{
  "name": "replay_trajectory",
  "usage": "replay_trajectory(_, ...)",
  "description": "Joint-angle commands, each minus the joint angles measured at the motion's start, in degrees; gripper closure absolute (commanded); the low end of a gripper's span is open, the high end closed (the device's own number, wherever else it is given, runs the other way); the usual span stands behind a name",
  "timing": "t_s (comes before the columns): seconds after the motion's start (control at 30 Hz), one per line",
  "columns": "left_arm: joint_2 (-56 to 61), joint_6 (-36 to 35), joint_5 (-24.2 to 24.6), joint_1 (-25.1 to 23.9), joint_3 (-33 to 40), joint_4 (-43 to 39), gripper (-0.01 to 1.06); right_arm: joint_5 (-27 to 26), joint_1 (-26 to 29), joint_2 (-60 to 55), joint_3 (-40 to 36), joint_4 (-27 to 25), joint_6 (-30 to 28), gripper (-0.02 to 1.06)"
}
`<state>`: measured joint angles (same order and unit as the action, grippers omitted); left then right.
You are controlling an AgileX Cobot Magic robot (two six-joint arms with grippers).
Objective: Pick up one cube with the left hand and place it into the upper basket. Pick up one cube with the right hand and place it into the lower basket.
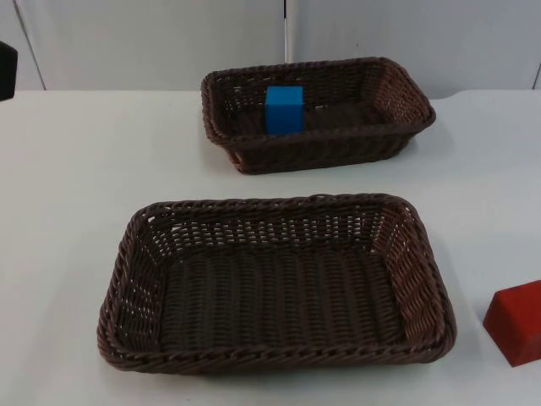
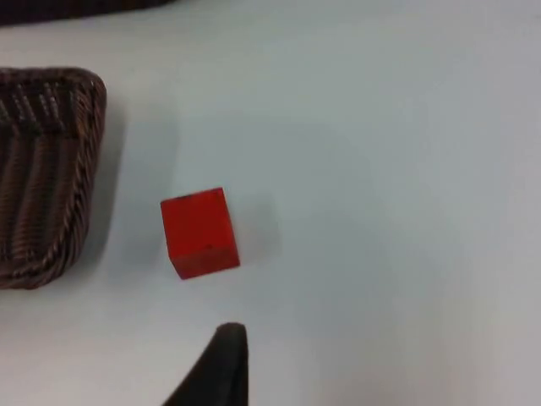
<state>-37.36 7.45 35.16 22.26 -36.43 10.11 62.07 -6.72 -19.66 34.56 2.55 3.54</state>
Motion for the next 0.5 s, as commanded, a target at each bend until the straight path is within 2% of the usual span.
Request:
replay_trajectory(0.0, 0.2, -0.4, -0.3, 0.1, 0.2, -0.4, 0.08, -0.5, 0.2, -3.7, 1.3, -0.3, 0.5, -0.01)
replay_trajectory(0.47, 0.2, -0.4, -0.1, 0.1, 0.2, 0.0, 0.08, -1.9, 0.2, -25.1, 2.4, -2.9, -0.6, -0.01)
